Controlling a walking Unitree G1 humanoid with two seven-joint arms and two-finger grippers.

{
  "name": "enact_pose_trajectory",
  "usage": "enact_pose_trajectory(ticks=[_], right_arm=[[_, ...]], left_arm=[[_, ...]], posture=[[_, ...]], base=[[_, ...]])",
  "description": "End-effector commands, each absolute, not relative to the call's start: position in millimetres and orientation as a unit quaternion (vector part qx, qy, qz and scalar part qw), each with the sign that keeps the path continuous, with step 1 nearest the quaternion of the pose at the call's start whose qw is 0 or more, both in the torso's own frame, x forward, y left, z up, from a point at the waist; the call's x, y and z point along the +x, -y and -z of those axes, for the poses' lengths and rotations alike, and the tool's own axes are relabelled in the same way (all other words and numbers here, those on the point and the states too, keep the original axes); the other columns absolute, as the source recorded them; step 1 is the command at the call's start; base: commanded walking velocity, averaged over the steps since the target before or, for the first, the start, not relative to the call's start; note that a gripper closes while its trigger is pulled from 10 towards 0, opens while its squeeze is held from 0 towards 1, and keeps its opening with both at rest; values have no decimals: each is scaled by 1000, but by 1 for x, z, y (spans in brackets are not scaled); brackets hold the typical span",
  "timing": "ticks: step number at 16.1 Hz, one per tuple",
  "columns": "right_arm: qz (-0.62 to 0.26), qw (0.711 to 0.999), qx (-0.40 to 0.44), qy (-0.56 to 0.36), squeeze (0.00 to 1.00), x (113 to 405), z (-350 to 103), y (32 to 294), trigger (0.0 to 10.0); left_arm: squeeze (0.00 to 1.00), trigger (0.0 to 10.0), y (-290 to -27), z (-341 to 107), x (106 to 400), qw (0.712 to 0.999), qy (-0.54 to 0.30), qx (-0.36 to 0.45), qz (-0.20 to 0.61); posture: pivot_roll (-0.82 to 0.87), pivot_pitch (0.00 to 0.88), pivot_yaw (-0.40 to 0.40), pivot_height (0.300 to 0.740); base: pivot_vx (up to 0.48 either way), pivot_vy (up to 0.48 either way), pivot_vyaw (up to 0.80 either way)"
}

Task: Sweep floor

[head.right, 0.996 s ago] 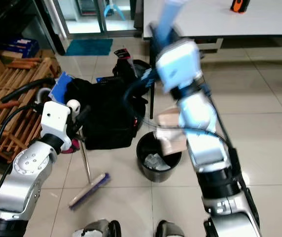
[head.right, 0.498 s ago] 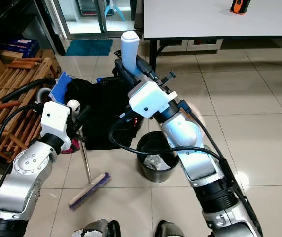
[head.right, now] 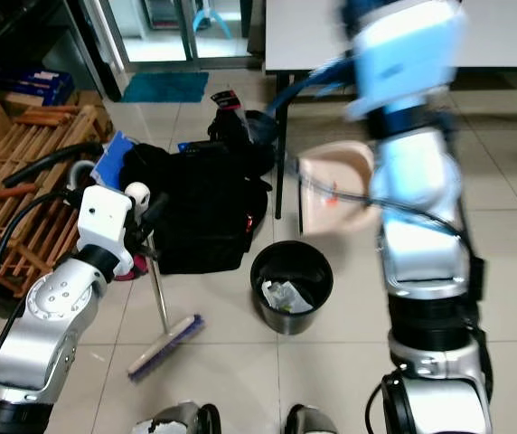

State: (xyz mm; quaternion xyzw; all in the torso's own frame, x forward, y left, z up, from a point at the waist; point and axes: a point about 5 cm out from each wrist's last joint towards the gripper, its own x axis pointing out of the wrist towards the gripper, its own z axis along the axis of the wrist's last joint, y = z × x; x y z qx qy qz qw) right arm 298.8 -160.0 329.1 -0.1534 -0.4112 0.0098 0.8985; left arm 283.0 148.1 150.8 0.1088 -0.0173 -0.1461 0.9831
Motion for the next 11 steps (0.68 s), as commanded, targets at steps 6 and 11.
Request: enact_pose_trajectory(ticks=[6,11], right_arm=[[58,918,-132,368,0,286,-337,193,10000],[64,919,-138,364,0,273,-343,207,10000]], left_arm=[[0,10000,-149,-159,278,983,49,113,138],[0,10000,-150,-155,276,985,42,102,135]], posture=[[-71,73,70,740],[-80,67,63,740]], base=[[0,0,0],[0,0,0]])
